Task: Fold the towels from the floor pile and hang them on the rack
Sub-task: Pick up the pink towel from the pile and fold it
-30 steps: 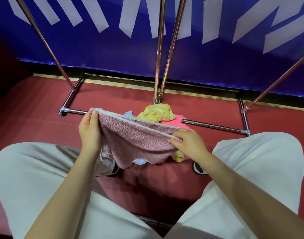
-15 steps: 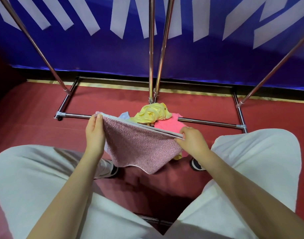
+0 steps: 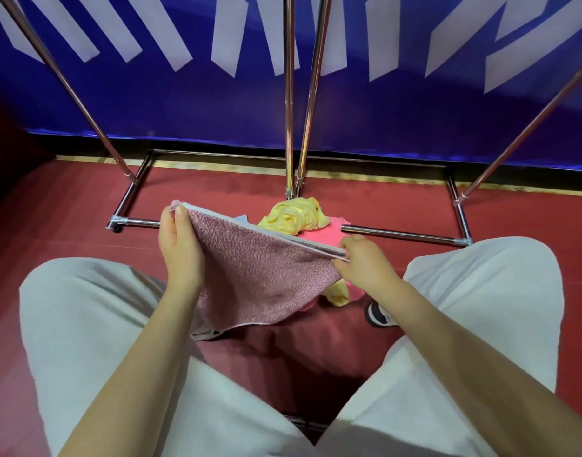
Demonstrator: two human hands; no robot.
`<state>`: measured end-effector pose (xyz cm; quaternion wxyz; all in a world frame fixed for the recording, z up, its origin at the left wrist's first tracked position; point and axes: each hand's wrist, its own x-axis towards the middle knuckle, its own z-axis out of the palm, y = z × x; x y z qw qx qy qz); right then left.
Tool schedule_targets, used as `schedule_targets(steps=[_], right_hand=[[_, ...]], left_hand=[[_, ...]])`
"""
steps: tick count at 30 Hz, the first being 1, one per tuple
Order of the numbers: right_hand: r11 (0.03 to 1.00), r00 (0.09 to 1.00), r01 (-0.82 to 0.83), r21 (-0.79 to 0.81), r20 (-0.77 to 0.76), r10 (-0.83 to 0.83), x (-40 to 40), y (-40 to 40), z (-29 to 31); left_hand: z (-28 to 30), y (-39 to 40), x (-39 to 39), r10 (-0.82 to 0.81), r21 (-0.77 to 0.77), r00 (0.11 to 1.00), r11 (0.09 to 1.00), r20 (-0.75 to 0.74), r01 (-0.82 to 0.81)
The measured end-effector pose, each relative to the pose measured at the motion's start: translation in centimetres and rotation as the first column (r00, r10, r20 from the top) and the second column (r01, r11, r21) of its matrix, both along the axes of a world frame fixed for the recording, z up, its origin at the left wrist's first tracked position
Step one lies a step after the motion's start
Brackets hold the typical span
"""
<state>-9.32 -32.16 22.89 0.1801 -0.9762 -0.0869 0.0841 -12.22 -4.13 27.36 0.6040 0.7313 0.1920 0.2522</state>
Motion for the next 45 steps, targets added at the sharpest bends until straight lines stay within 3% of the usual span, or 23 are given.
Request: schedule_targets(steps=[6,15,19,22,24,28,32,36,40,45], right_hand=[[0.996,0.998,-0.015,0.092,-0.054,0.020,0.2,0.0,-0.4],[0.964,0.980,0.151,0.219,0.098,-0.175,0.7,-0.8,-0.1],[0.973,0.962,0.159,0.169,0.195,-0.192,1.0,-1.3,0.3],[0.943,0.971,0.201,0.264,0.071,-0.227,1.0,-1.3,0.4],[0.902,0.968,0.246,0.354,-0.038,-0.249,0.9,-1.2,0.5],[0.771,0.938,0.333,0.543,-0.102,-0.333,1.0,-1.3,1.2],[0.481,0.894,0.399,0.780,-0.216,-0.391,1.3,-1.6,2.6],[0.245,0.872,0.411,0.878,-0.300,-0.386,1.3,-1.4,3.5],[0.245,0.870,0.375,0.894,-0.248,-0.426,1.2,-1.2,4.0],[0.148,0.849,0.353,0.924,-0.249,-0.466,1.5,-1.7,4.3]], left_hand=[[0.6,0.0,-0.1,-0.020,0.022,0.999,1.000,0.033,0.019],[0.1,-0.2,0.3,-0.040,0.009,0.999,0.999,0.027,0.040],[-0.2,0.3,0.6,0.015,-0.008,1.000,1.000,0.004,-0.015],[-0.8,0.8,0.8,0.055,-0.025,0.998,0.998,-0.040,-0.056],[-1.3,1.2,1.1,0.074,-0.025,0.993,0.997,-0.087,-0.076],[-2.1,1.8,1.6,0.151,0.098,0.962,0.986,-0.227,-0.132],[-2.1,1.7,1.6,0.164,0.017,0.951,0.986,-0.263,-0.166],[-3.1,1.7,1.6,0.097,-0.098,0.953,0.987,-0.288,-0.130],[-3.3,1.1,1.8,0.071,-0.141,0.971,0.984,-0.229,-0.105],[-2.6,0.2,2.0,0.051,-0.066,0.988,0.996,-0.144,-0.061]])
